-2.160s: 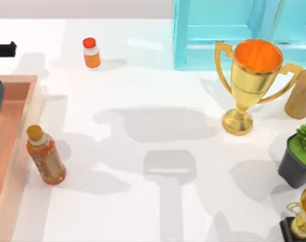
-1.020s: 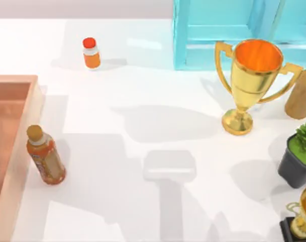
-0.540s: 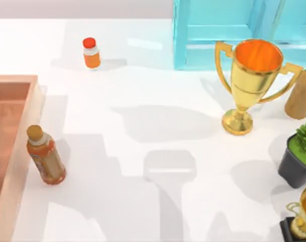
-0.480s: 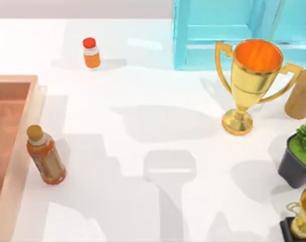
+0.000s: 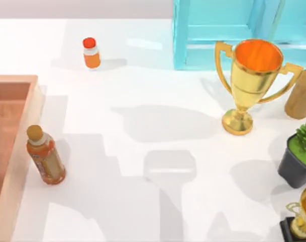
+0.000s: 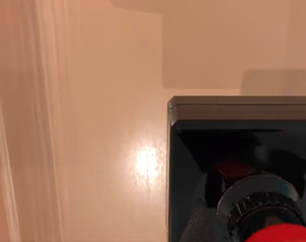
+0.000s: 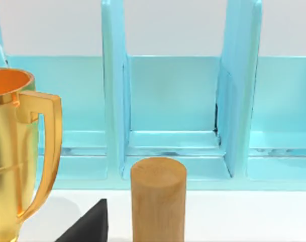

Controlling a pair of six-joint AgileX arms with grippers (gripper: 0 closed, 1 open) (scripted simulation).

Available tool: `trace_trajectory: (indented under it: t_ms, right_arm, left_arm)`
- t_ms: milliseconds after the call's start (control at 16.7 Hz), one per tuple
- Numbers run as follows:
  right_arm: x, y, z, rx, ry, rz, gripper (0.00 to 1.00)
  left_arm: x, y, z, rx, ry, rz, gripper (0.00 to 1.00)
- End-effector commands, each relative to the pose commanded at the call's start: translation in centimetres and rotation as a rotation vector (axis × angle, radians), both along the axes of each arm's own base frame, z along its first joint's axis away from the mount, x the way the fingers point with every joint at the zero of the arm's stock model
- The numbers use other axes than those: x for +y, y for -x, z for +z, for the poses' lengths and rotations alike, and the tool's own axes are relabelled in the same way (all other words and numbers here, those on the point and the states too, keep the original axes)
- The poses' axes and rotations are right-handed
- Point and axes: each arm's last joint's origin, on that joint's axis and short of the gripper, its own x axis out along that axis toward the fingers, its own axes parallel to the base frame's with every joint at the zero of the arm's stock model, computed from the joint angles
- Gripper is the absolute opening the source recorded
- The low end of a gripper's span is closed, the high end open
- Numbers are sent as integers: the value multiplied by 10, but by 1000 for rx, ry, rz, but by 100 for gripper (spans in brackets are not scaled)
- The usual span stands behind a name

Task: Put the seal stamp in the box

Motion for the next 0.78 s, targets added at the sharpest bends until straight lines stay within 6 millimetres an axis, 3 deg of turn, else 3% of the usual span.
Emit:
trace_trajectory:
  t_ms: [480, 780]
  right_arm:
    - [0, 0, 0, 0, 0, 0, 100]
    - [0, 0, 0, 0, 0, 0, 100]
  left_arm:
    - [0, 0, 0, 0, 0, 0, 98]
    - [0, 0, 0, 0, 0, 0, 100]
